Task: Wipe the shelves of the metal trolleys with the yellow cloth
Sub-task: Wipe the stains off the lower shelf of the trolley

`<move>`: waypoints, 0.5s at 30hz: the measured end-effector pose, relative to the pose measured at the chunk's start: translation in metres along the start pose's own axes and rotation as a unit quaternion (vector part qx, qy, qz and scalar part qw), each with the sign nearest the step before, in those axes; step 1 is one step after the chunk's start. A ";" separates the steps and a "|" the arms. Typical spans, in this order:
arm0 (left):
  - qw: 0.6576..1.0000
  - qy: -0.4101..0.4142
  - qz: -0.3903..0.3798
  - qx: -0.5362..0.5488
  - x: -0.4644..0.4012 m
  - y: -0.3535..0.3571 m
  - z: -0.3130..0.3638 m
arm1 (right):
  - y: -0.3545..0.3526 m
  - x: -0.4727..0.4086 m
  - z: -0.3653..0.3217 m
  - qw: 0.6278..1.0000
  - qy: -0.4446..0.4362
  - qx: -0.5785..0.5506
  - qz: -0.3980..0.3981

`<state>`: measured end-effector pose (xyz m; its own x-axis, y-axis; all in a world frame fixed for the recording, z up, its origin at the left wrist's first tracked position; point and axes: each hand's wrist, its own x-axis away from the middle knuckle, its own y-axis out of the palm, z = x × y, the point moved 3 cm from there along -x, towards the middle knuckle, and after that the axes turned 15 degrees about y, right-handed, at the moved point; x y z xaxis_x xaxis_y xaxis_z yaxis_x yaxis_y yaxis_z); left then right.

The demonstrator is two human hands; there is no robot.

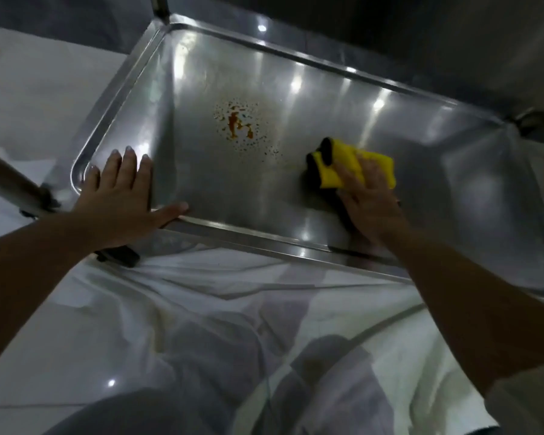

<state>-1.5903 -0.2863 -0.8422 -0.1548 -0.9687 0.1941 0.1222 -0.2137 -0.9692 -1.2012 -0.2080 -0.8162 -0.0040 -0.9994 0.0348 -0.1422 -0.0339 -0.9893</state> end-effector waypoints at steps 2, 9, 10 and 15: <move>1.000 0.002 -0.002 -0.009 0.001 0.003 0.003 | 0.003 -0.017 0.002 0.994 0.110 -0.007 0.025; 0.999 0.002 -0.022 -0.027 0.001 0.004 0.013 | 0.014 -0.044 -0.091 0.951 0.305 -0.057 -0.008; 0.999 -0.001 -0.025 -0.025 0.001 0.003 0.013 | 0.017 -0.038 -0.104 0.959 0.277 -0.051 -0.013; 0.999 0.005 -0.036 -0.022 0.003 -0.001 0.016 | 0.032 0.017 -0.137 0.995 0.099 -0.006 0.029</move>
<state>-1.5750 -0.2909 -0.8383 -0.1710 -0.9495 0.2630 0.0676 -0.2777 -0.9583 -1.3416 -0.2252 -0.8274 -0.2063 -0.9785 0.0062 -0.1470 0.0248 -0.9888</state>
